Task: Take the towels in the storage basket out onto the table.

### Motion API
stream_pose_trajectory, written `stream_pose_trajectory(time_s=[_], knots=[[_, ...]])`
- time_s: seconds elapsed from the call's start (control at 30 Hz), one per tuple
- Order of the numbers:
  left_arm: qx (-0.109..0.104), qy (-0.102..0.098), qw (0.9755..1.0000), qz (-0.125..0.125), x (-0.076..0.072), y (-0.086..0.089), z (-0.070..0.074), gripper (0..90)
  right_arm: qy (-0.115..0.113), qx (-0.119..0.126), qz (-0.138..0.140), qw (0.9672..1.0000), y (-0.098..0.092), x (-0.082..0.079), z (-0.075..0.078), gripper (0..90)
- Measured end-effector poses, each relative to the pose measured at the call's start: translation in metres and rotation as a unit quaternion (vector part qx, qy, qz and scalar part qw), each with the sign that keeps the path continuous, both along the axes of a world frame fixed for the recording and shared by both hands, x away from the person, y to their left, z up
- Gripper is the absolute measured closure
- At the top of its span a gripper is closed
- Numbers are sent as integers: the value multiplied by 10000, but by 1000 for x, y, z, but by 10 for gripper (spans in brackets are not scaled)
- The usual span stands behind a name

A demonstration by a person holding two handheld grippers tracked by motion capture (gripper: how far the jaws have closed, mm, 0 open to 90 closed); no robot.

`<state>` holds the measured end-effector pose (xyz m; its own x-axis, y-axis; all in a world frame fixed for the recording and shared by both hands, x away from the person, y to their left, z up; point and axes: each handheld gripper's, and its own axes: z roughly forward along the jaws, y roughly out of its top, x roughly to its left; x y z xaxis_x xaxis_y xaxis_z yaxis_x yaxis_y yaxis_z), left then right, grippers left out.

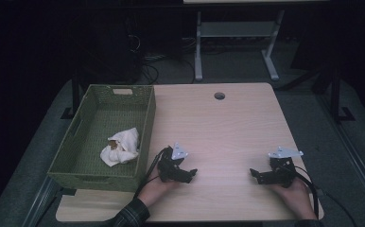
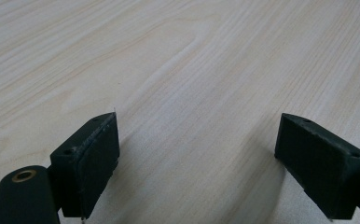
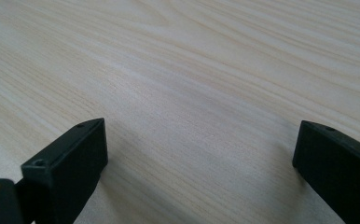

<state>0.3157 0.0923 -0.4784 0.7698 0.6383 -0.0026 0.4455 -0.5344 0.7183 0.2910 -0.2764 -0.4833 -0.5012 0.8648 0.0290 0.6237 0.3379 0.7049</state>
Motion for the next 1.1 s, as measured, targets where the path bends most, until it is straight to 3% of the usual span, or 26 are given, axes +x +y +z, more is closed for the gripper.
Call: stream_pose_trajectory(time_s=[0.2,0.6,1.1], knots=[[19,-5,10000,-33,0,0,0,122,1,2,-3,10000,0,0,0,27],[9,-7,9994,-354,3,3,0,126,-2,-13,12,10000,0,0,0,27],[-79,5,9992,-396,3,7,12,129,0,-2,1,10000,0,0,0,27]])
